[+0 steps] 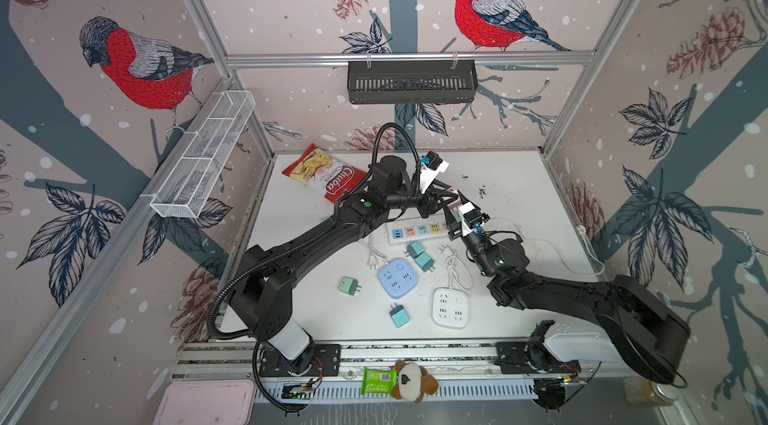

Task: Insert the plug
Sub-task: 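Close the left gripper on the pink charger held by the right gripper, then open the right gripper and withdraw it while the left gripper carries the pink charger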

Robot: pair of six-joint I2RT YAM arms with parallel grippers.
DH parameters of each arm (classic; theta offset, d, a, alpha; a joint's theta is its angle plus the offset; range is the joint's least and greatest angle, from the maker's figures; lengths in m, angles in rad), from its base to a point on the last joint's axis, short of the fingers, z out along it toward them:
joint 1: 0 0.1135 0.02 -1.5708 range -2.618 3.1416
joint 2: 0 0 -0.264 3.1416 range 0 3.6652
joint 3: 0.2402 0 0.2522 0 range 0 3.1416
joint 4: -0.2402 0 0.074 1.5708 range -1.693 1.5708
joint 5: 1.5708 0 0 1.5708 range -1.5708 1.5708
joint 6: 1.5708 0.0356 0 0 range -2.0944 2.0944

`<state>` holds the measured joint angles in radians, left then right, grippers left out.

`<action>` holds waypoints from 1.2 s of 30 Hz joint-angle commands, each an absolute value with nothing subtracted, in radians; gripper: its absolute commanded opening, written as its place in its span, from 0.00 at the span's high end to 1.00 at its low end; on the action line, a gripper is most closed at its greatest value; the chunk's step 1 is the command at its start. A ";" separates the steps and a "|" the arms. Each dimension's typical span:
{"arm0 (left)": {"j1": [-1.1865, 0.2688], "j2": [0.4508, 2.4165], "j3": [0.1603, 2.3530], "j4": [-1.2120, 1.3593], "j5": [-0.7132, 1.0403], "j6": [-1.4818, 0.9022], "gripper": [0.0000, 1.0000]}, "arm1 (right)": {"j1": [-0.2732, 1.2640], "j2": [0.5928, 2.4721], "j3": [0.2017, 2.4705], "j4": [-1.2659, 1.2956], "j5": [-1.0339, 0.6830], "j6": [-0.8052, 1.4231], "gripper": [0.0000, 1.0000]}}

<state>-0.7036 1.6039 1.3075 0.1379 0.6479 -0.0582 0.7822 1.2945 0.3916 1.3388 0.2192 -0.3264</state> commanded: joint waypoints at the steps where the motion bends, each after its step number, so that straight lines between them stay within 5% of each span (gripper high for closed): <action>1: -0.704 1.614 1.321 0.102 0.709 -0.019 0.78 | 0.784 1.284 0.405 1.392 0.200 -0.322 1.00; 4: -0.704 1.620 1.326 0.095 0.732 -0.010 0.94 | 0.784 1.261 0.416 1.348 0.201 -0.317 0.97; 7: -0.697 1.615 1.319 0.104 0.724 -0.012 1.00 | 0.785 1.217 0.425 1.274 0.197 -0.306 0.59; 15: -0.581 1.629 1.290 0.169 0.735 -0.058 1.00 | 0.788 1.087 0.337 1.196 0.181 -0.292 0.13; 24: -0.558 1.706 1.198 0.302 0.596 0.205 1.00 | 0.721 0.995 0.239 1.160 0.239 -0.185 0.06; 36: -0.636 1.759 1.145 0.292 0.594 0.484 1.00 | 0.384 1.073 0.175 1.147 0.346 0.197 0.00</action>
<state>-0.6178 1.7454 1.1275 0.2981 0.5983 0.3698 0.4160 1.0622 0.1883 1.1416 0.2928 0.0864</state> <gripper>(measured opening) 0.283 0.997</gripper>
